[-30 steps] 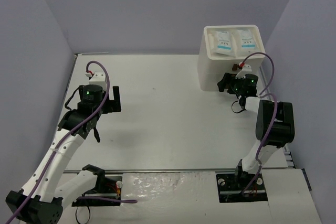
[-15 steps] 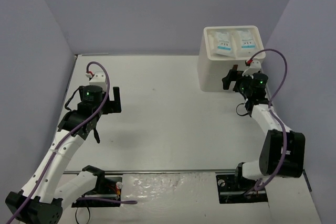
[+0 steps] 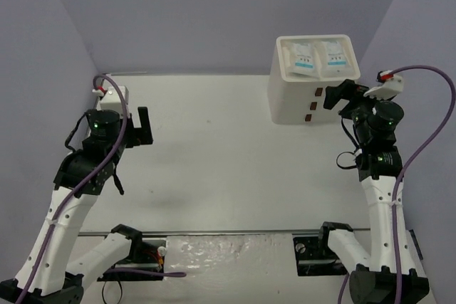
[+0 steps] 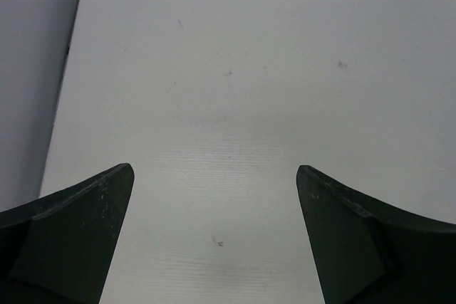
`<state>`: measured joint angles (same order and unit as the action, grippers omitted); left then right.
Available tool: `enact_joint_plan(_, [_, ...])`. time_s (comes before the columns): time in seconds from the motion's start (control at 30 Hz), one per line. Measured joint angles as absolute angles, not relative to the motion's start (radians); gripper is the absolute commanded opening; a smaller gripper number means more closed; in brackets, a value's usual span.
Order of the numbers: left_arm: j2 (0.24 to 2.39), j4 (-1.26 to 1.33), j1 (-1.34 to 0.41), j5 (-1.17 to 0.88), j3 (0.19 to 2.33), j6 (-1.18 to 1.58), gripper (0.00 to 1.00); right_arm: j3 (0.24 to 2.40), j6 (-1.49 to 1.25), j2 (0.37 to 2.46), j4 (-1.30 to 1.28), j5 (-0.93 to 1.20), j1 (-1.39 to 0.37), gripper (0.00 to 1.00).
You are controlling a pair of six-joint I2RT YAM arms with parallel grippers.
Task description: Organize the makeup
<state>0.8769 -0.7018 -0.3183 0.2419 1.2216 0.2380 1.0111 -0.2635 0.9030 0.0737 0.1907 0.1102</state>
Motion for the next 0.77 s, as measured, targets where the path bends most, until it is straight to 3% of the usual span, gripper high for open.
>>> enact_joint_plan(0.33, [0.735, -0.822, -0.318, 0.290, 1.346, 0.205, 0.97, 1.106, -0.259, 0.699, -0.133, 0.099, 0.029, 1.00])
enact_joint_plan(0.77, [0.699, -0.895, -0.318, 0.281, 1.271, 0.198, 0.97, 1.060, -0.150, 0.535, -0.246, -0.022, -0.092, 1.00])
